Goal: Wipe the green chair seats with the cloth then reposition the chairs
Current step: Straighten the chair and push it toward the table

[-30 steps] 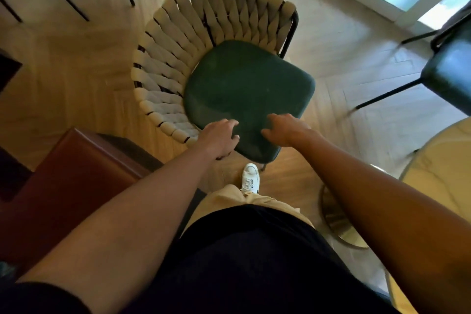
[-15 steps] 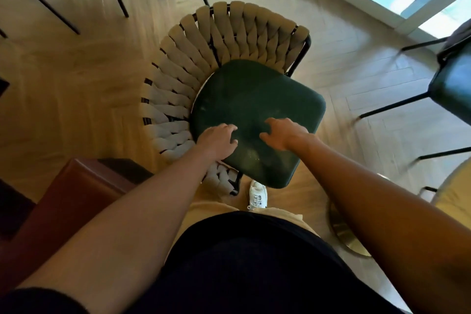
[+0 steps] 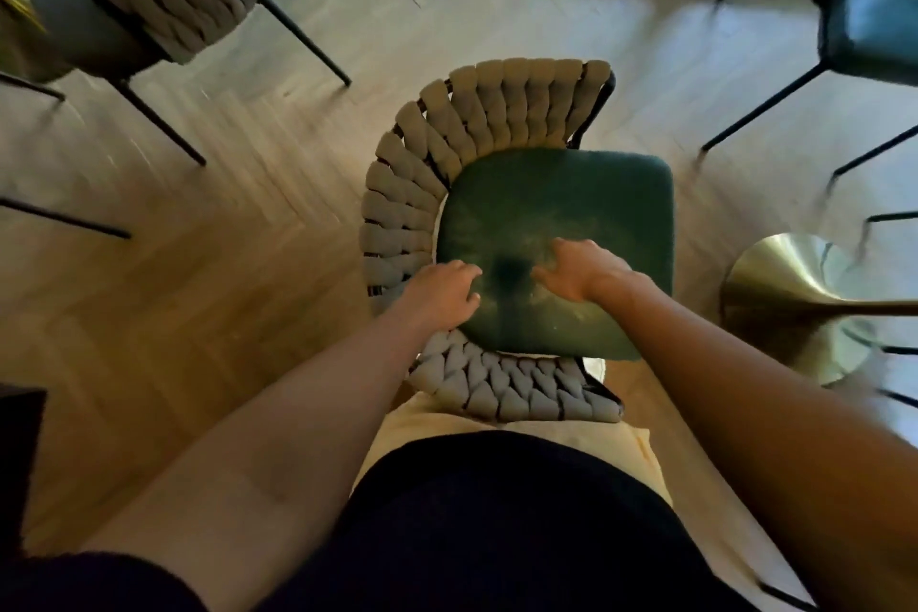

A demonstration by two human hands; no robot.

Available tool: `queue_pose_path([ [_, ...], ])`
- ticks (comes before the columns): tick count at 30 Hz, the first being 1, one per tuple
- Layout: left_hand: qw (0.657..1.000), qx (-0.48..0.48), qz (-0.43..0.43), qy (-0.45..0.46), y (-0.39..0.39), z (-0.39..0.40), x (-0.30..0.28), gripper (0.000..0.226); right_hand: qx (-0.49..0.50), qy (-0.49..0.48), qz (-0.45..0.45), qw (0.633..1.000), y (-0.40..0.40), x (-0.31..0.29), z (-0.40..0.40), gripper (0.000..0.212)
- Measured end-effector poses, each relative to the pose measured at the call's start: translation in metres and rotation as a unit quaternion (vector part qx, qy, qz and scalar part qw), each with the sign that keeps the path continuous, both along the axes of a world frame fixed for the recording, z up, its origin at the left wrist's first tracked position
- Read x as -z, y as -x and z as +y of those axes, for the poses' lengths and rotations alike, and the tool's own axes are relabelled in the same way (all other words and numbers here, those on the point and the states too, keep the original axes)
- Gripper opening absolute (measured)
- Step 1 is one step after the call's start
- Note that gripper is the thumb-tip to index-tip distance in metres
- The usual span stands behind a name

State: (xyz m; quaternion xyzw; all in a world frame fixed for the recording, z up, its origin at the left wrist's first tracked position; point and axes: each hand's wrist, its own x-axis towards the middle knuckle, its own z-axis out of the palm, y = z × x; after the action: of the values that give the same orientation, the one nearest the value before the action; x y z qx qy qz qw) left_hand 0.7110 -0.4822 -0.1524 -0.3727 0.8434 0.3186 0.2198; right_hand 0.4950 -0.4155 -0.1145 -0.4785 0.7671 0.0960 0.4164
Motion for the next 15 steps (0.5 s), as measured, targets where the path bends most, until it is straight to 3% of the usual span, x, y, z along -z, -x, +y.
queue_pose_path([
  [8,0.995,0.096,-0.003,0.040,-0.016,-0.046,-0.010,0.048,0.083,0.002,-0.029,0.996,-0.031,0.009,-0.007,0.052],
  [15,0.991,0.114,-0.012,0.072,-0.032,-0.054,-0.009,0.047,0.130,-0.016,-0.061,0.990,-0.036,0.009,0.013,0.066],
])
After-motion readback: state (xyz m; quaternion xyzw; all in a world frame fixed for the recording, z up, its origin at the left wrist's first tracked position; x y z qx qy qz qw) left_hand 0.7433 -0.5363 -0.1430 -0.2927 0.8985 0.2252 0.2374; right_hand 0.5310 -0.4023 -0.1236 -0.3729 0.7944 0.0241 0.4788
